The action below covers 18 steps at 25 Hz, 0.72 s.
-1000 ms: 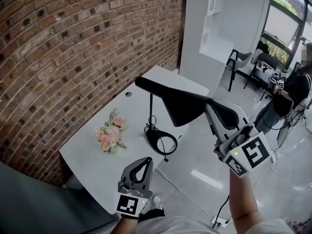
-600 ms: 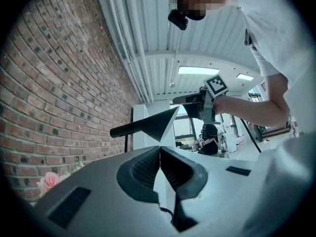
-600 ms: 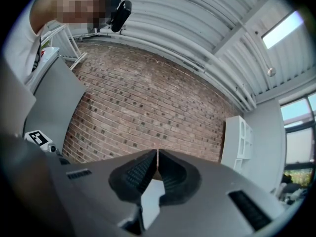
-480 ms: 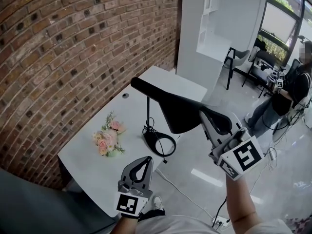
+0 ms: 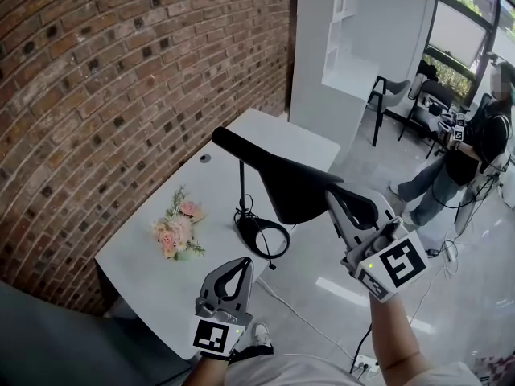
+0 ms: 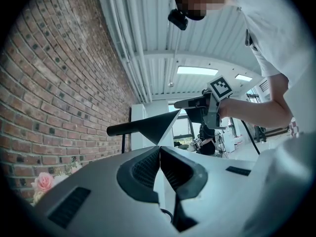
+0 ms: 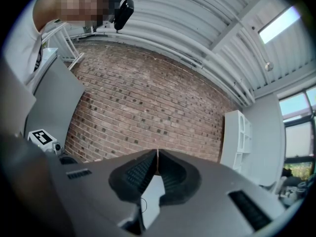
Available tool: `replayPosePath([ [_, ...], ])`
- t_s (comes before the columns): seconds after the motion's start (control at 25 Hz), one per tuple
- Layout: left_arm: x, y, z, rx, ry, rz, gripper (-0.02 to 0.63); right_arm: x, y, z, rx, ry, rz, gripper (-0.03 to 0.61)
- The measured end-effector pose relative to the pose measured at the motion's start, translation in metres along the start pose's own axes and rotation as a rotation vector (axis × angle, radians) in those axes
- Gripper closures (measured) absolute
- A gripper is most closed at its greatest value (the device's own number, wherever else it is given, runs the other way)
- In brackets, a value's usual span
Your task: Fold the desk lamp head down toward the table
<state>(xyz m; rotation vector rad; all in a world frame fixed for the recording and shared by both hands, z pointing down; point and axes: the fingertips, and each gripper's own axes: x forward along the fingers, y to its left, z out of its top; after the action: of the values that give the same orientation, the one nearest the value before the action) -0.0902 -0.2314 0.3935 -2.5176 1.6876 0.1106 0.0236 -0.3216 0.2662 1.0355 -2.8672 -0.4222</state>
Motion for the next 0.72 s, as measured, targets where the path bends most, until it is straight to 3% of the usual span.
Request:
replayPosePath([
  [0.72,0.000,-0.001,-0.001,0.004,0.007,-0.006,0.606,0.004,0.013,-0.031,0.000,0.081,0.003,0.557],
])
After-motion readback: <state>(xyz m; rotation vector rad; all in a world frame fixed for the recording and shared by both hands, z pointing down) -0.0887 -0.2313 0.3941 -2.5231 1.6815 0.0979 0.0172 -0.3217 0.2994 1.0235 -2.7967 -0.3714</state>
